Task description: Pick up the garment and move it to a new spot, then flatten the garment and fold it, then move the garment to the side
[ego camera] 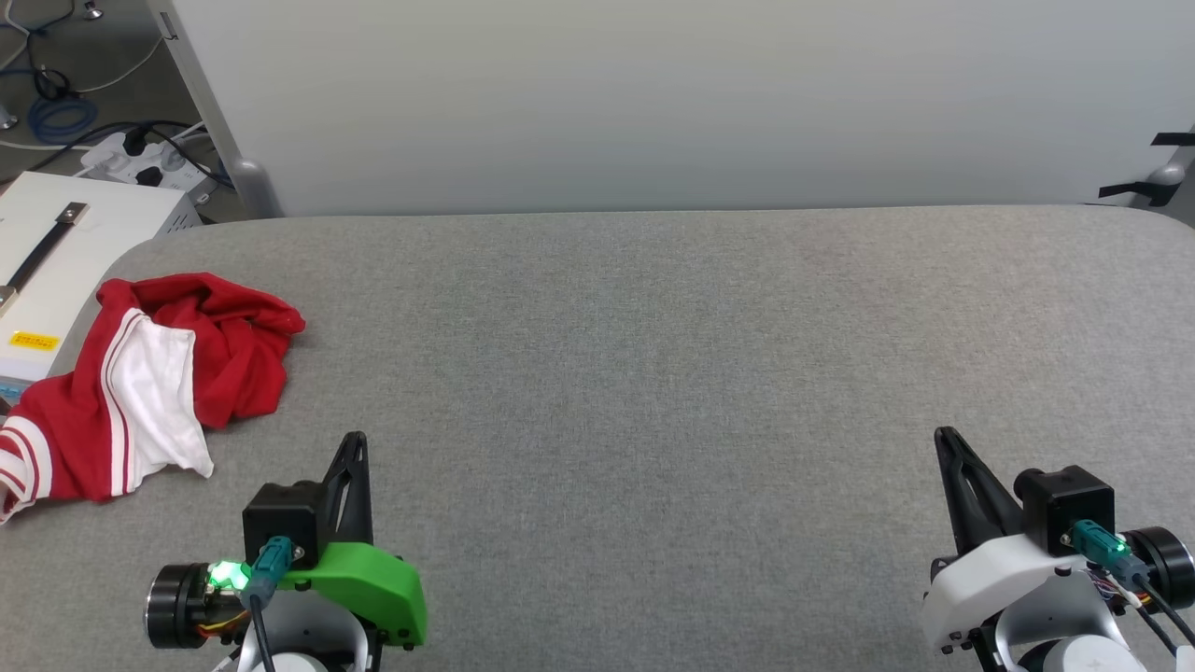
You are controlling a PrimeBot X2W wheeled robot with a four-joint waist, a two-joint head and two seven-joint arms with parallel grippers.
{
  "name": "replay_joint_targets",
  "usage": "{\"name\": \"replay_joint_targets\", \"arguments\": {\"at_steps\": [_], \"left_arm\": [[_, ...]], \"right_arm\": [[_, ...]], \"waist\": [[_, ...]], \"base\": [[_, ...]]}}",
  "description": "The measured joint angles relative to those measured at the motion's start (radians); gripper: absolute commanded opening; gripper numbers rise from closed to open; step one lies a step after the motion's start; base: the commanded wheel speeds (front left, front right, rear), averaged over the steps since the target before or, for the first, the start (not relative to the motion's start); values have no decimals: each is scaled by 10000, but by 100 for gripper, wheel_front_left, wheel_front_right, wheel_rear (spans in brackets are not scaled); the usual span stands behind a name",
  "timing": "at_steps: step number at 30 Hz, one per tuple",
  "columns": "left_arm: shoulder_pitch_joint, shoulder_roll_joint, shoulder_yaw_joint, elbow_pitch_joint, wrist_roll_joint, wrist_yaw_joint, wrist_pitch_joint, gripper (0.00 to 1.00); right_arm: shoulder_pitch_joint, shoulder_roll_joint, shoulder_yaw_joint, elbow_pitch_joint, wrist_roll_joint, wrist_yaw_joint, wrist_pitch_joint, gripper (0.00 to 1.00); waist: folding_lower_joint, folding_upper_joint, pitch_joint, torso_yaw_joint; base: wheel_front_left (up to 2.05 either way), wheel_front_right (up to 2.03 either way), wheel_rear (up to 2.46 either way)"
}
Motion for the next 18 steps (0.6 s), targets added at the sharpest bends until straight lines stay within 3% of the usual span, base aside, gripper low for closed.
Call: {"name": "replay_joint_targets", "arguments": {"at_steps": [6, 7, 18], "left_arm": [[0, 0, 0, 0, -2, 0, 0, 0], [0, 2, 0, 0, 0, 0, 0, 100], [13, 4, -12, -10, -8, 48, -58, 100]], "right_arm": [[0, 0, 0, 0, 0, 0, 0, 0], [0, 0, 0, 0, 0, 0, 0, 100], [6, 2, -58, -15, 38, 0, -44, 100]], "waist": [[0, 0, 0, 0], [0, 0, 0, 0], [0, 0, 12, -1]], "base": [[0, 0, 0], [0, 0, 0], [0, 0, 0]]}}
